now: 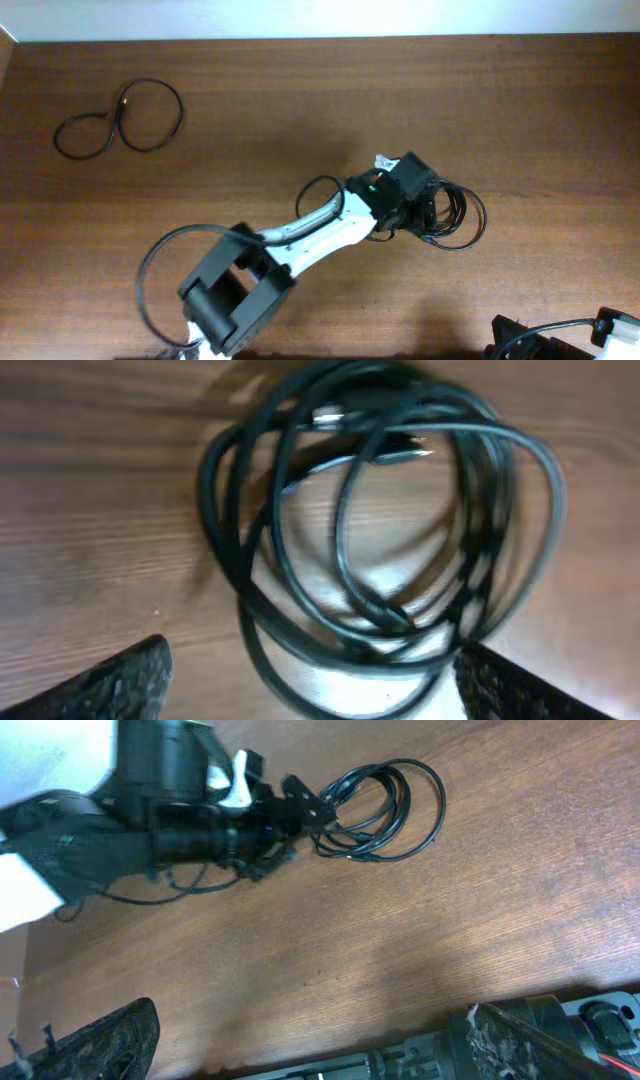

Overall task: Untangle cables
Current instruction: 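Lift the cable with the left gripper and pull it to the left side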

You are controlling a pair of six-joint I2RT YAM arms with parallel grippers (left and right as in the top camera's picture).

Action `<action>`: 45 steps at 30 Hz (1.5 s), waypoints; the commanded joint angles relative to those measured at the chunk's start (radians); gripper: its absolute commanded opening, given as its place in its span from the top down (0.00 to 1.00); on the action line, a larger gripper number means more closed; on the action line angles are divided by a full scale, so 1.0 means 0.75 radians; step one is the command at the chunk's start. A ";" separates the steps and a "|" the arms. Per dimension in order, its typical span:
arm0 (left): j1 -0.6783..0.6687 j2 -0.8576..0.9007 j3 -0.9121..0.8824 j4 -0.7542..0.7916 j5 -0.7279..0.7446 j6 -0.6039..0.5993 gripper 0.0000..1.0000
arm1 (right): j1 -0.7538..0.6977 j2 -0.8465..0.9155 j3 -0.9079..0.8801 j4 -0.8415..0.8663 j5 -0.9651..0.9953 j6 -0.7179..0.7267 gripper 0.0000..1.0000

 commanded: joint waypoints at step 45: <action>0.343 -1.371 0.002 0.511 -0.491 1.220 1.00 | 0.007 -0.006 -0.822 1.075 -0.683 0.272 0.01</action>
